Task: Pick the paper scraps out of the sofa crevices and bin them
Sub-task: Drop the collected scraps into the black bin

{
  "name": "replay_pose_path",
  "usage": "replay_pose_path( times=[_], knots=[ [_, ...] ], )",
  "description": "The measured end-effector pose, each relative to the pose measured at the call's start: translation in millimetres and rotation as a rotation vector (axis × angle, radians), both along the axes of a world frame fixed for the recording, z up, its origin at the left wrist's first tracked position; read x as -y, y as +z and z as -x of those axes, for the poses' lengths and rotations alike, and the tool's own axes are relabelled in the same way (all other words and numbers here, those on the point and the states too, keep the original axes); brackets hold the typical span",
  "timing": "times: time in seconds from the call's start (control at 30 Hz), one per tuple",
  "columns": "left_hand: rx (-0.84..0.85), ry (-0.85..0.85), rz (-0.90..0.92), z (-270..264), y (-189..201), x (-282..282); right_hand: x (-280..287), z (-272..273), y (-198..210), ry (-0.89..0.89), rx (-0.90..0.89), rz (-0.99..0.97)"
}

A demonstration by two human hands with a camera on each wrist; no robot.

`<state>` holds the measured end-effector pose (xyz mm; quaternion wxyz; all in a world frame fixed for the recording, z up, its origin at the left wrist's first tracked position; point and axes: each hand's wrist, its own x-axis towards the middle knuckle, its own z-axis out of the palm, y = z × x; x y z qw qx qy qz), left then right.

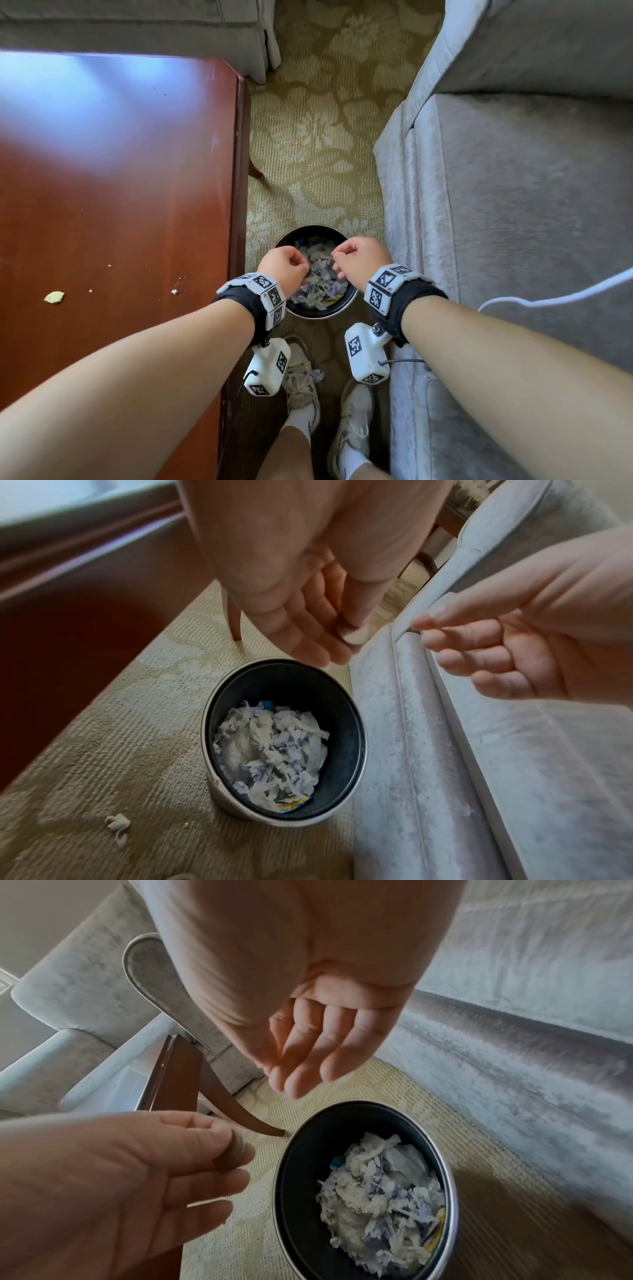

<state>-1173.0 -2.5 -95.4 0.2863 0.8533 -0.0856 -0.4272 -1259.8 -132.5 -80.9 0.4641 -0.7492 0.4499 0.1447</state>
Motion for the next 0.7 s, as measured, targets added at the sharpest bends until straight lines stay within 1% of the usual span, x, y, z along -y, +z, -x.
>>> replay_pose_path(
  times=[0.13,0.2,0.33,0.4,0.47,0.57,0.63,0.7],
  knots=[
    [0.055,-0.044,0.009,28,12,-15,-8,26,2,0.065,-0.009,0.04],
    [0.067,-0.119,-0.038,47,16,-24,-15,41,0,0.101,-0.023,0.042],
    [0.115,-0.162,-0.118,86,6,-33,-28,88,-8,0.132,-0.055,0.027],
    [0.093,-0.191,-0.159,105,-3,-40,-37,111,-20,0.151,-0.084,0.011],
    [0.006,-0.223,-0.214,124,-10,-49,-51,133,-38,0.163,-0.126,-0.012],
    [0.002,-0.202,-0.244,147,-38,-63,-72,159,-71,0.18,-0.185,-0.032],
    [-0.042,-0.193,-0.284,162,-73,-77,-95,173,-110,0.203,-0.225,-0.049],
    [-0.103,-0.131,-0.344,179,-109,-91,-119,188,-152,0.234,-0.267,-0.064]
  ],
)
